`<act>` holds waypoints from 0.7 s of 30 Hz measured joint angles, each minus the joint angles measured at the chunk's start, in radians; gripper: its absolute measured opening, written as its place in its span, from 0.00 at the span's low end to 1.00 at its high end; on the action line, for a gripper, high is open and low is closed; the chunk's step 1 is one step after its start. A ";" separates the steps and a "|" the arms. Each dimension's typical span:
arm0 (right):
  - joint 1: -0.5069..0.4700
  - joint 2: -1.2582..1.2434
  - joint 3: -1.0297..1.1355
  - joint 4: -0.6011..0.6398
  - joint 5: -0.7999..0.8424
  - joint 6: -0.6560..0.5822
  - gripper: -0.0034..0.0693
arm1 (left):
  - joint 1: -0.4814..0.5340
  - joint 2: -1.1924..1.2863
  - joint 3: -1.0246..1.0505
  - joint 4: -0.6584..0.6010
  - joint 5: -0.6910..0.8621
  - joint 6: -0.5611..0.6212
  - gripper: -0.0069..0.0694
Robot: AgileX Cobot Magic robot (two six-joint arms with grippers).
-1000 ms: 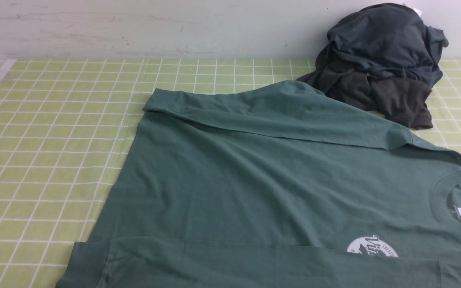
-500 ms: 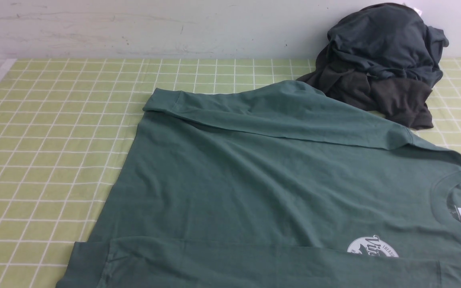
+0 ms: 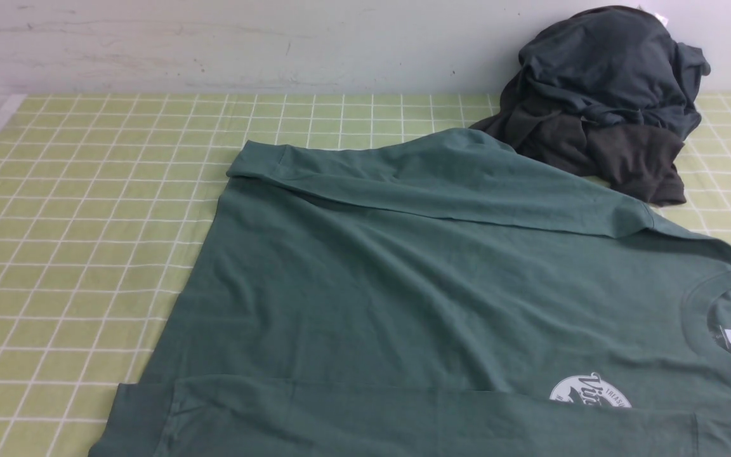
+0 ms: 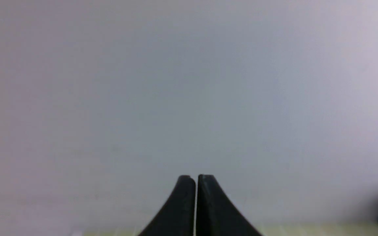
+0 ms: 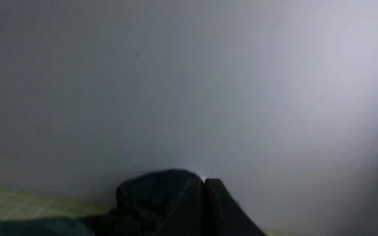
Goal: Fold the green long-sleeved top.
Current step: Use the left arm to clamp the cuff closest to it
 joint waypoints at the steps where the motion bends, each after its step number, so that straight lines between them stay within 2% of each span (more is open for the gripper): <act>1: 0.002 0.095 -0.037 0.051 0.181 0.013 0.03 | -0.013 0.094 -0.031 -0.022 0.154 -0.001 0.09; 5: 0.042 0.304 -0.079 0.212 0.559 -0.007 0.03 | -0.079 0.313 -0.052 -0.119 0.473 0.037 0.09; 8: 0.089 0.426 -0.079 0.336 0.693 -0.108 0.03 | -0.097 0.477 -0.052 -0.182 0.598 0.084 0.09; 10: 0.110 0.456 -0.080 0.372 0.713 -0.164 0.03 | -0.093 0.546 -0.052 -0.193 0.613 0.087 0.10; 11: 0.139 0.492 -0.082 0.435 0.716 -0.248 0.03 | -0.076 0.631 -0.054 -0.202 0.606 0.087 0.15; 15: 0.193 0.512 -0.087 0.528 0.679 -0.403 0.03 | -0.009 0.807 -0.076 -0.248 0.563 0.113 0.30; 17: 0.215 0.512 -0.088 0.550 0.652 -0.455 0.03 | 0.021 0.872 -0.105 -0.293 0.556 0.156 0.39; 18: 0.218 0.512 -0.088 0.550 0.649 -0.460 0.03 | 0.021 0.879 -0.105 -0.293 0.555 0.156 0.40; 19: 0.236 0.513 -0.088 0.556 0.629 -0.486 0.03 | 0.034 0.937 -0.139 -0.346 0.555 0.220 0.46; 21: 0.254 0.513 -0.088 0.560 0.606 -0.502 0.03 | 0.037 0.988 -0.168 -0.393 0.554 0.284 0.48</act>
